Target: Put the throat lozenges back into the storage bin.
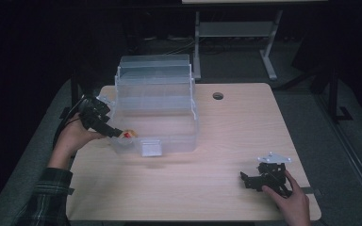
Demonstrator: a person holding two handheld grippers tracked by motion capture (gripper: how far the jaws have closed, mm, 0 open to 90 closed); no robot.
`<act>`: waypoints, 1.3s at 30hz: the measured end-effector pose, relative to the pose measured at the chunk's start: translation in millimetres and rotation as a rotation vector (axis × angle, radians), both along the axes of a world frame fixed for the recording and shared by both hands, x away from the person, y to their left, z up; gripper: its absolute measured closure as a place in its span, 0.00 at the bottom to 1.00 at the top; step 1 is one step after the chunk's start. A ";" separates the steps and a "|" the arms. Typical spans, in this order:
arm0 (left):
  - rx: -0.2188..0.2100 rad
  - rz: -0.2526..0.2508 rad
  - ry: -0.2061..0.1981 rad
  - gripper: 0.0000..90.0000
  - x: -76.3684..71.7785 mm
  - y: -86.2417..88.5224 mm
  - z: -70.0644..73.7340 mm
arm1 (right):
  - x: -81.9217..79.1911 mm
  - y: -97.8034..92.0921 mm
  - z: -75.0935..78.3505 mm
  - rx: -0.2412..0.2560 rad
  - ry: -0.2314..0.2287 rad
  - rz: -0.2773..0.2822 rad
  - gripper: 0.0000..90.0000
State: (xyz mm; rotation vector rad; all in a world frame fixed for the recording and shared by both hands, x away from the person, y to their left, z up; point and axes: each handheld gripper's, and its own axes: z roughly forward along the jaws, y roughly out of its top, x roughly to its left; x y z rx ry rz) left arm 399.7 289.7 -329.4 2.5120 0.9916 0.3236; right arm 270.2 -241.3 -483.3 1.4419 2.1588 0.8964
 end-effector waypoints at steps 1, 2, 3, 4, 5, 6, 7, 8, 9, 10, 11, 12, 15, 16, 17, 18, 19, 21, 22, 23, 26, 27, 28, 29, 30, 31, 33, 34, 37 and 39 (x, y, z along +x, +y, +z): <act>-0.005 0.000 -0.003 0.20 -1.8 0.6 1.3 | 0.0 0.0 0.0 0.000 0.000 0.000 0.00; -0.011 0.005 -0.008 0.20 -3.8 1.1 2.1 | 0.0 0.0 0.0 0.000 0.000 0.000 0.00; -0.016 0.006 -0.014 0.20 -5.6 1.8 2.5 | 0.0 0.0 0.0 0.000 0.000 0.000 0.00; -0.021 0.008 -0.019 0.20 -7.4 2.5 3.1 | 0.0 0.0 0.0 0.000 0.000 0.000 0.00; -0.020 0.004 -0.022 0.20 -9.0 3.7 3.9 | 0.0 0.0 0.0 0.000 0.000 0.000 0.00; -0.025 0.007 -0.028 0.20 -11.1 4.4 4.3 | 0.0 0.0 0.0 0.000 0.000 0.000 0.00; -0.026 0.006 -0.030 0.20 -13.1 5.3 4.9 | 0.0 0.0 0.0 0.000 0.000 0.000 0.00; -0.027 0.007 -0.033 0.20 -15.3 6.1 5.5 | 0.0 0.0 0.0 0.000 0.000 0.000 0.00; -0.033 0.010 -0.041 0.20 -17.4 6.8 5.6 | 0.0 0.0 0.0 0.000 0.000 0.000 0.00; -0.034 0.011 -0.046 0.20 -19.7 7.6 6.0 | 0.0 0.0 0.0 0.000 0.000 0.000 0.00; -0.040 0.012 -0.050 0.20 -21.9 8.4 6.0 | 0.0 0.0 0.0 0.000 0.000 0.000 0.00; -0.044 0.014 -0.056 0.20 -24.4 8.8 5.8 | 0.0 0.0 0.0 0.000 0.000 0.000 0.00; -0.059 0.017 -0.066 0.20 -31.6 10.6 4.8 | 0.0 0.0 0.1 -0.001 -0.001 0.000 0.00; -0.063 0.018 -0.068 0.20 -33.9 11.1 4.3 | -0.1 0.0 0.0 -0.001 -0.001 0.000 0.00; -0.067 0.020 -0.073 0.20 -36.2 11.5 3.7 | -0.1 0.0 0.1 -0.001 -0.001 0.000 0.00; -0.070 0.018 -0.074 0.20 -38.3 11.9 3.1 | 0.0 -0.1 0.0 -0.002 -0.002 0.001 0.00; -0.072 0.018 -0.076 0.20 -40.6 11.9 2.3 | 0.0 0.0 0.0 -0.001 -0.001 0.000 0.00; -0.073 0.016 -0.080 0.20 -45.2 11.8 0.1 | -0.1 -0.1 0.1 0.000 0.000 0.002 0.00; -0.080 0.019 -0.083 0.20 -47.7 11.4 -1.4 | -0.1 -0.1 0.1 0.000 0.000 0.002 0.00; -0.079 0.019 -0.087 0.20 -50.2 11.3 -2.9 | -0.1 0.0 0.1 0.001 0.000 0.002 0.00; -0.083 0.019 -0.099 0.20 -58.1 10.2 -8.4 | 0.0 0.0 0.1 0.001 0.000 0.001 0.00; -0.087 0.020 -0.103 0.20 -60.7 9.5 -10.8 | 0.0 0.0 0.0 0.000 0.000 0.000 0.00; -0.091 0.021 -0.105 0.20 -63.2 9.0 -13.0 | 0.0 0.0 0.0 -0.001 0.000 0.000 0.00; -0.094 0.024 -0.108 0.20 -65.9 8.3 -15.2 | 0.0 0.0 0.0 0.000 0.000 0.000 0.00; -0.095 0.024 -0.109 0.20 -68.5 7.9 -17.3 | 0.0 0.0 0.0 0.000 0.000 0.000 0.00; -0.095 0.022 -0.110 0.20 -71.1 7.9 -19.3 | 0.0 0.0 0.0 0.000 0.000 0.000 0.00; -0.108 0.025 -0.112 0.20 -76.6 7.3 -23.9 | 0.0 0.0 0.0 -0.001 0.000 0.000 0.00; -0.110 0.020 -0.114 0.20 -78.8 7.4 -26.3 | 0.0 0.0 0.0 0.000 0.000 0.000 0.00; -0.126 0.019 -0.114 0.20 -86.1 6.4 -33.2 | 0.0 0.0 0.0 0.000 0.000 0.000 0.00; -0.131 0.020 -0.119 0.20 -90.2 5.8 -37.0 | 0.0 0.0 0.0 0.000 0.000 0.000 0.00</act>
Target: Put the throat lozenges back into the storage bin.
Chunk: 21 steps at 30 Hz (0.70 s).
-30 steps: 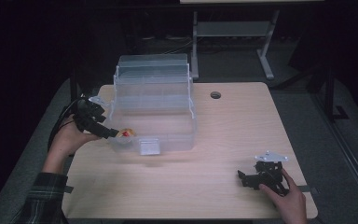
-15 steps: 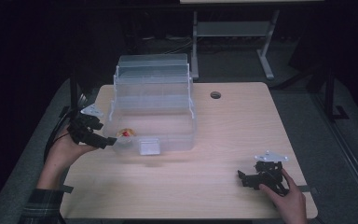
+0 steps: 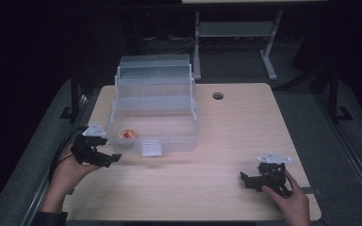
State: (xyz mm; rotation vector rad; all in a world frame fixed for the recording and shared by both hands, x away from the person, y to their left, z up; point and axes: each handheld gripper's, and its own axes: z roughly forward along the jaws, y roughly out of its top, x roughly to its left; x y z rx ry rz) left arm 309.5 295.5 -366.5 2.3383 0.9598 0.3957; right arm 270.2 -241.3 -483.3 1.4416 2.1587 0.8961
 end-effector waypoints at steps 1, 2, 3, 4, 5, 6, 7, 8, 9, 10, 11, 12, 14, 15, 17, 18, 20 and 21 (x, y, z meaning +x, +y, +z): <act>0.000 -0.001 -0.004 0.19 -1.7 -0.2 -2.1 | 0.0 0.0 0.0 0.000 0.000 0.000 0.00; -0.002 -0.001 -0.005 0.19 -3.4 -0.8 -4.3 | 0.0 0.0 0.0 0.000 0.000 0.000 0.00; -0.004 -0.001 -0.004 0.19 -5.0 -1.3 -6.5 | 0.0 0.0 0.0 0.000 0.000 0.000 0.00; -0.006 -0.003 -0.002 0.19 -6.4 -1.8 -8.7 | 0.0 0.0 0.0 0.000 0.000 0.000 0.00; -0.007 -0.003 -0.001 0.19 -8.0 -2.5 -10.9 | 0.0 0.0 0.0 0.000 0.000 0.000 0.00; -0.011 -0.002 -0.005 0.19 -9.6 -3.4 -13.4 | 0.0 0.0 0.0 0.000 0.000 0.000 0.00; -0.012 -0.007 -0.013 0.19 -10.9 -4.0 -15.8 | 0.0 0.0 0.0 0.000 0.000 0.000 0.00; -0.019 -0.004 -0.013 0.19 -12.8 -5.0 -18.5 | 0.0 0.0 0.0 0.000 0.000 0.000 0.00; -0.020 -0.007 -0.020 0.19 -14.2 -5.3 -20.8 | 0.0 0.0 0.0 0.000 0.000 0.000 0.00; -0.025 -0.007 -0.025 0.19 -15.7 -5.7 -23.3 | 0.0 0.0 0.0 0.000 0.000 0.000 0.00; -0.031 -0.005 -0.030 0.19 -17.0 -6.0 -25.7 | 0.0 0.0 0.0 0.000 0.000 0.000 0.00; -0.039 -0.002 -0.030 0.19 -18.6 -6.2 -27.9 | 0.0 0.0 0.0 0.000 0.000 0.000 0.00; -0.049 -0.003 -0.040 0.19 -20.9 -6.0 -32.0 | 0.0 0.0 0.0 0.000 0.000 0.000 0.00; -0.053 -0.001 -0.043 0.19 -22.0 -6.1 -34.0 | 0.0 0.0 0.0 0.000 0.000 0.000 0.00; -0.061 -0.001 -0.055 0.19 -24.6 -6.6 -38.0 | 0.0 0.0 0.0 0.000 0.000 0.000 0.00; -0.064 0.001 -0.058 0.19 -26.0 -7.0 -40.1 | 0.0 0.0 0.0 0.000 0.000 0.000 0.00; -0.074 0.007 -0.070 0.19 -28.6 -7.7 -44.8 | 0.0 0.0 0.0 0.000 0.000 0.000 0.00; -0.076 0.008 -0.074 0.19 -29.7 -7.8 -46.9 | 0.0 0.0 0.0 0.000 0.000 0.000 0.00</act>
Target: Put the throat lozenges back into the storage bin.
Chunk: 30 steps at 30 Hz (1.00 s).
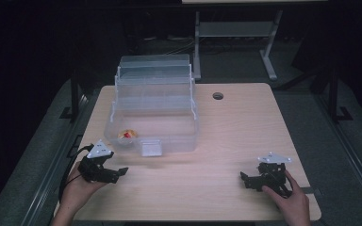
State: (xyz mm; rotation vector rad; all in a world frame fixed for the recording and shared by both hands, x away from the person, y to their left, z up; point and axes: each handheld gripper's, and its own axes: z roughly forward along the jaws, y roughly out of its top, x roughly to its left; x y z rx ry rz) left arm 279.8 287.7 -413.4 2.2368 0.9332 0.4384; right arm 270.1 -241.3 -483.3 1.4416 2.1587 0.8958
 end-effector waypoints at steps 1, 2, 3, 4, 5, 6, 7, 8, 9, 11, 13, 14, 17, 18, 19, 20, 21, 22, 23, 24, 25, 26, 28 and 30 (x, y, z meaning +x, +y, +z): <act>-0.007 0.004 -0.004 0.19 -1.1 -0.3 -2.4 | 0.0 0.0 0.0 0.000 0.000 0.000 0.00; -0.008 0.004 -0.003 0.19 -2.0 -0.3 -4.5 | 0.0 0.0 0.0 0.000 0.000 0.000 0.00; -0.009 0.006 -0.002 0.19 -2.9 -0.5 -6.6 | 0.0 0.0 0.0 0.000 0.000 0.000 0.00; -0.013 0.006 -0.003 0.18 -3.8 -0.7 -8.8 | 0.0 0.0 0.0 0.000 0.000 0.000 0.00; -0.012 0.006 0.000 0.18 -4.6 -0.9 -10.8 | 0.0 0.0 0.0 0.000 0.000 0.000 0.00; -0.013 0.007 0.002 0.18 -5.1 -1.0 -12.8 | 0.0 0.0 0.0 0.000 0.000 0.000 0.00; -0.012 0.010 0.001 0.18 -5.9 -1.0 -14.7 | 0.0 0.0 0.0 0.000 0.000 0.000 0.00; -0.010 0.010 0.000 0.18 -6.7 -1.0 -16.4 | 0.0 0.0 0.0 0.000 0.000 0.000 0.00; -0.009 0.012 0.001 0.18 -7.6 -1.1 -18.4 | 0.0 0.0 0.0 0.000 0.000 0.000 0.00; -0.005 0.011 0.008 0.18 -9.4 -1.6 -22.6 | 0.0 0.0 0.0 0.000 0.000 0.000 0.00; 0.001 0.011 0.011 0.18 -10.1 -2.2 -27.3 | 0.0 0.0 0.0 0.000 0.000 0.000 0.00; 0.003 0.011 0.018 0.18 -10.2 -2.3 -29.4 | 0.0 0.0 0.0 0.000 0.000 0.000 0.00; 0.008 0.012 0.032 0.18 -9.7 -2.4 -35.1 | 0.0 0.0 0.0 0.000 0.000 0.000 0.00; 0.015 0.010 0.039 0.17 -9.1 -2.5 -37.3 | 0.0 0.0 0.0 0.000 0.000 0.000 0.00; 0.020 0.010 0.042 0.17 -8.5 -2.5 -39.5 | 0.0 0.0 0.0 0.000 0.000 0.000 0.00; 0.024 0.009 0.050 0.17 -8.0 -2.2 -41.2 | 0.0 0.0 0.0 0.000 0.000 0.000 0.00; 0.027 0.010 0.054 0.16 -7.6 -1.9 -42.7 | 0.0 0.0 0.0 0.000 0.000 0.000 0.00; 0.029 0.013 0.054 0.16 -7.5 -1.6 -43.8 | 0.0 0.0 0.0 0.000 0.000 0.000 0.00; 0.027 0.016 0.052 0.15 -7.6 -1.3 -44.6 | 0.0 0.0 0.0 0.000 0.000 0.000 0.00; 0.028 0.015 0.049 0.15 -7.7 -0.6 -44.9 | 0.0 0.0 0.0 0.000 0.000 0.000 0.00; 0.024 0.018 0.044 0.15 -7.9 -0.2 -45.7 | 0.0 0.0 0.0 0.000 0.000 0.000 0.00; 0.024 0.018 0.044 0.15 -7.8 0.0 -46.8 | 0.0 0.0 0.0 0.000 0.000 0.000 0.00; 0.033 0.016 0.049 0.14 -7.9 -0.4 -49.9 | 0.0 0.0 0.0 0.000 0.000 0.000 0.00; 0.012 0.011 0.052 0.13 -7.8 -1.0 -53.2 | 0.0 0.0 0.0 0.000 0.000 0.000 0.00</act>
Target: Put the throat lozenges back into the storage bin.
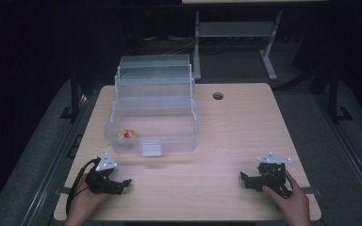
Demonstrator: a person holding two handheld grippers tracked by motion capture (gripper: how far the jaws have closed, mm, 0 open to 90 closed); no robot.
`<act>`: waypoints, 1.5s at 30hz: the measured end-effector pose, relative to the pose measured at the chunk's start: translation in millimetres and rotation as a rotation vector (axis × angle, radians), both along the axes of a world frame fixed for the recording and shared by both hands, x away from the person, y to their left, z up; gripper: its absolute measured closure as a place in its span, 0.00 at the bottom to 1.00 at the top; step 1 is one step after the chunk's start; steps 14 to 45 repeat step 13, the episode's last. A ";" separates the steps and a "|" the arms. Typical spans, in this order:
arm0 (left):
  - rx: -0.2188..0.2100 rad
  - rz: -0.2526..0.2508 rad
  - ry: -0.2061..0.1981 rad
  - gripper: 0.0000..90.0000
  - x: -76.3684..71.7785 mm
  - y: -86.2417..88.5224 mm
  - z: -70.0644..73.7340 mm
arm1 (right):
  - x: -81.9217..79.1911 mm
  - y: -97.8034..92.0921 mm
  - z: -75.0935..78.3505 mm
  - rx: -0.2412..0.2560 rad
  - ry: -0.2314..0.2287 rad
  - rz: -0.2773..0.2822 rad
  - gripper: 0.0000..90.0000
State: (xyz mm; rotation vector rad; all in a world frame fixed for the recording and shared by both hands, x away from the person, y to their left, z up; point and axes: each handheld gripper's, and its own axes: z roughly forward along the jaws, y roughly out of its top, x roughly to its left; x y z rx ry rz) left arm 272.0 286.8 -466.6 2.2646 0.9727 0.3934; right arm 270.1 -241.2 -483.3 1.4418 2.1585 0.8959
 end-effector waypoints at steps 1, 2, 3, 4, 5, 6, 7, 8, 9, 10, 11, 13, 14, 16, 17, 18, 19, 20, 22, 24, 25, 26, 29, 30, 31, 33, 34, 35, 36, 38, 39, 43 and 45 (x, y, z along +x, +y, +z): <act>-0.009 -0.002 0.002 0.13 0.0 -0.2 -0.6 | 0.0 0.0 0.0 0.000 0.000 0.000 0.00; -0.016 -0.008 -0.002 0.13 -0.1 -0.4 -1.4 | 0.0 0.0 0.0 0.000 0.000 0.000 0.00; -0.024 -0.016 -0.007 0.13 -0.2 -0.3 -2.5 | 0.0 0.0 0.0 0.000 0.000 0.000 0.00; -0.033 -0.018 -0.013 0.12 -0.5 0.2 -3.6 | 0.0 0.0 0.0 0.000 0.000 0.000 0.00; -0.042 -0.020 -0.022 0.12 -0.8 0.7 -4.7 | 0.0 0.0 0.0 0.000 0.000 0.000 0.00; -0.043 -0.026 -0.025 0.12 -0.9 1.6 -4.9 | 0.0 0.0 0.0 0.000 0.000 0.000 0.00; -0.052 -0.024 -0.031 0.12 -1.5 2.0 -5.8 | 0.0 0.0 0.0 0.000 0.000 0.000 0.00; -0.057 -0.028 -0.039 0.12 -1.7 2.9 -6.5 | 0.0 0.0 0.0 0.000 0.000 0.000 0.00; -0.067 -0.029 -0.047 0.12 -2.3 3.5 -7.7 | 0.0 0.0 0.0 0.000 0.000 0.000 0.00; -0.069 -0.030 -0.046 0.12 -2.2 3.8 -7.8 | 0.0 0.0 0.0 0.000 0.000 0.000 0.00; -0.069 -0.030 -0.047 0.12 -2.3 3.7 -7.8 | 0.0 0.0 0.0 0.000 0.000 0.000 0.00; -0.069 -0.029 -0.048 0.12 -2.3 3.7 -7.9 | 0.0 0.0 0.0 0.000 0.000 0.000 0.00; -0.069 -0.029 -0.048 0.12 -2.3 3.7 -7.9 | 0.0 0.0 0.0 0.000 0.000 0.000 0.00; -0.069 -0.029 -0.048 0.12 -2.3 3.7 -7.9 | 0.0 0.0 0.0 0.000 0.000 0.000 0.00; -0.069 -0.029 -0.048 0.12 -2.3 3.7 -7.9 | 0.0 0.0 0.0 0.000 0.000 0.000 0.00; -0.069 -0.029 -0.048 0.12 -2.3 3.7 -7.9 | 0.0 0.0 0.0 0.000 0.000 0.000 0.00; -0.069 -0.029 -0.048 0.12 -2.3 3.7 -7.9 | 0.0 0.0 0.0 0.000 0.000 0.000 0.00; -0.069 -0.029 -0.048 0.12 -2.3 3.7 -7.9 | 0.0 0.0 0.0 0.000 0.000 0.000 0.00; -0.069 -0.029 -0.048 0.12 -2.3 3.7 -7.9 | 0.0 0.0 0.0 0.000 0.000 0.000 0.00; -0.069 -0.029 -0.048 0.12 -2.3 3.7 -7.9 | 0.0 0.0 0.0 0.000 0.000 0.000 0.00; -0.069 -0.029 -0.048 0.12 -2.3 3.7 -7.9 | 0.0 0.0 0.0 0.000 0.000 0.000 0.00; -0.069 -0.029 -0.048 0.12 -2.3 3.7 -7.9 | 0.0 0.0 0.0 0.000 0.000 0.000 0.00; -0.069 -0.029 -0.048 0.12 -2.3 3.7 -7.9 | 0.0 0.0 0.0 0.000 0.000 0.000 0.00; -0.069 -0.029 -0.048 0.12 -2.3 3.7 -7.9 | 0.0 0.0 0.0 0.000 0.000 0.000 0.00; -0.069 -0.029 -0.048 0.12 -2.3 3.7 -7.9 | 0.0 0.0 0.0 0.000 0.000 0.000 0.00; -0.069 -0.029 -0.048 0.12 -2.3 3.7 -7.9 | 0.0 0.0 0.0 0.000 0.000 0.000 0.00; -0.069 -0.029 -0.048 0.12 -2.3 3.7 -7.9 | 0.0 0.0 0.0 0.000 0.000 0.000 0.00; -0.069 -0.029 -0.048 0.12 -2.3 3.7 -7.9 | 0.0 0.0 0.0 0.000 0.000 0.000 0.00; -0.069 -0.029 -0.048 0.12 -2.3 3.7 -7.9 | 0.0 0.0 0.0 0.000 0.000 0.000 0.00; -0.069 -0.029 -0.048 0.12 -2.3 3.7 -7.9 | 0.0 0.0 0.0 0.000 0.000 0.000 0.00; -0.069 -0.029 -0.048 0.12 -2.3 3.7 -7.9 | 0.0 0.0 0.0 0.000 0.000 0.000 0.00; -0.069 -0.029 -0.048 0.12 -2.3 3.7 -7.9 | 0.0 0.0 0.0 0.000 0.000 0.000 0.00; -0.069 -0.029 -0.048 0.12 -2.3 3.7 -7.9 | 0.0 0.0 0.0 0.000 0.000 0.000 0.00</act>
